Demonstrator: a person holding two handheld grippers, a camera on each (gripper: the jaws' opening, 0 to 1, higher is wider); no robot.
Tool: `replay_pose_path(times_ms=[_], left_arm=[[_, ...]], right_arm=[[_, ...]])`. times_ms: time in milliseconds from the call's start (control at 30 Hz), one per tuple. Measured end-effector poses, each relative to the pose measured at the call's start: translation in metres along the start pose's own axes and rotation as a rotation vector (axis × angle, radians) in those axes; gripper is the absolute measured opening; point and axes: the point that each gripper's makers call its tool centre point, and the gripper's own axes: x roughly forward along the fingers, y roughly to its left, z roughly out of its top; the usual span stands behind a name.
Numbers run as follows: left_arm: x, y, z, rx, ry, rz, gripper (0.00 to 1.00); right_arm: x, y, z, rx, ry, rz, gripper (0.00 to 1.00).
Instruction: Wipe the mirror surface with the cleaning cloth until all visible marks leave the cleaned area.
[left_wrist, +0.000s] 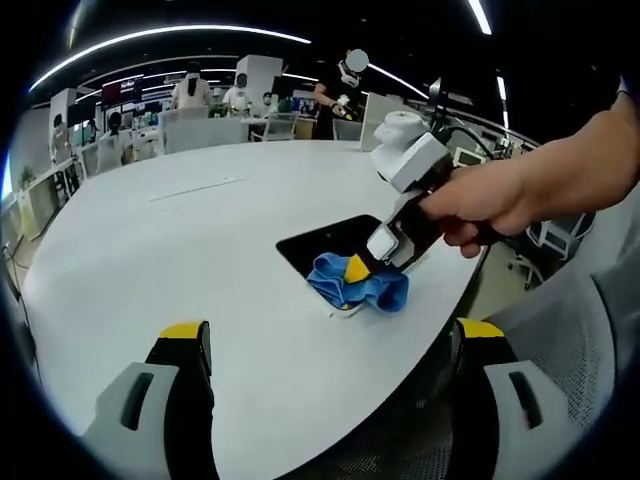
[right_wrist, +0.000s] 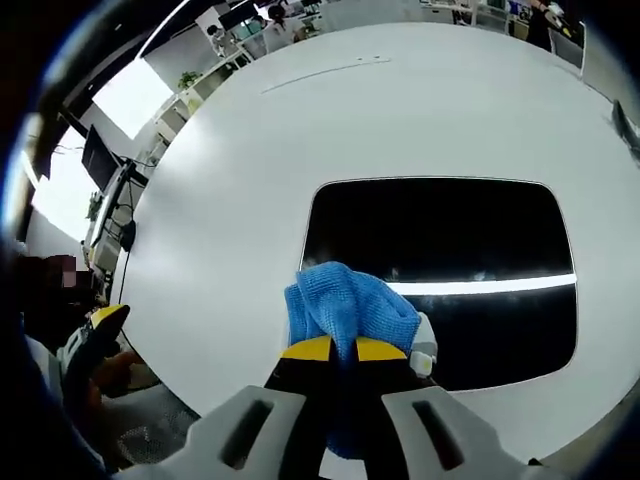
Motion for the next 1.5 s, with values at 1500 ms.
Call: replay_pose_path(times_ms=[1500], left_arm=[[-0.002,0.002,0.003,-0.028,-0.022,0.003,0.99]], right_arm=[[0.018,0.0,0.05,-0.085,-0.003,-0.028,0.0]])
